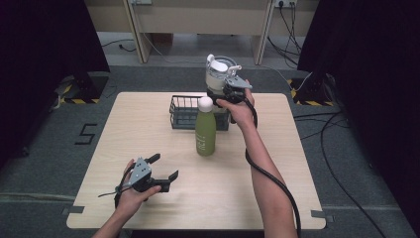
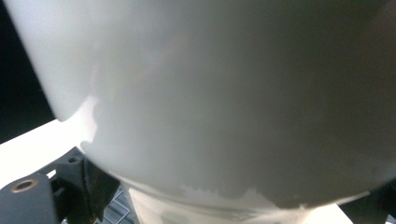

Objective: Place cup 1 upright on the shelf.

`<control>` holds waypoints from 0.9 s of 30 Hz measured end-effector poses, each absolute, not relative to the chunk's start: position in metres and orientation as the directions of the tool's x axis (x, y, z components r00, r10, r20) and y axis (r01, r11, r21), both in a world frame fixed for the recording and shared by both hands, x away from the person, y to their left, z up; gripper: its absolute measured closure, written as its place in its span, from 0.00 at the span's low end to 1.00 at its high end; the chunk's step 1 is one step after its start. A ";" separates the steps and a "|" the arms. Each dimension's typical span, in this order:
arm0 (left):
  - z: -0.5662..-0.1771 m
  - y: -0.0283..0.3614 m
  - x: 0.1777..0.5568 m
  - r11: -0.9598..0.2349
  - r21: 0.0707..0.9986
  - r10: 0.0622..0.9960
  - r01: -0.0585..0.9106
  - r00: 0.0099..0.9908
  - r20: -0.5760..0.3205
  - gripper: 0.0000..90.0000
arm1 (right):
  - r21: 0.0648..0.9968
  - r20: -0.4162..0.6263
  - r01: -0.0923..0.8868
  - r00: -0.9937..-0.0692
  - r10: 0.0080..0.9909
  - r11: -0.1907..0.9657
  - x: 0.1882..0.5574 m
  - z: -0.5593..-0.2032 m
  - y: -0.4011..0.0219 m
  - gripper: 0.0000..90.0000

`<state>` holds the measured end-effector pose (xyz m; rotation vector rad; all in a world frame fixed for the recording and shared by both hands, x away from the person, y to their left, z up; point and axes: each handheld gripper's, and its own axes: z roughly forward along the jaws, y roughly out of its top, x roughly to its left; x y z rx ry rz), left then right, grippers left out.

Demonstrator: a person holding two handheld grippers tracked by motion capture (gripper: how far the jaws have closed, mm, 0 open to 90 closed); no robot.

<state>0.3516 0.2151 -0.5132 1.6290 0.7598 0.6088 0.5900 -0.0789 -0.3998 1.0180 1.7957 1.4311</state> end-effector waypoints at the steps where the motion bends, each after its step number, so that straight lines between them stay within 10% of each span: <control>1: -0.513 0.215 0.352 -0.109 0.983 0.758 0.150 0.652 -0.015 0.05 | 0.974 0.001 0.194 -0.511 0.860 0.114 0.590 -0.401 -0.079 0.11; 27: -0.514 0.213 0.350 -0.117 0.981 0.753 0.152 0.658 -0.013 0.05 | 0.963 -0.023 0.224 -0.494 0.869 0.153 0.594 -0.427 -0.074 0.11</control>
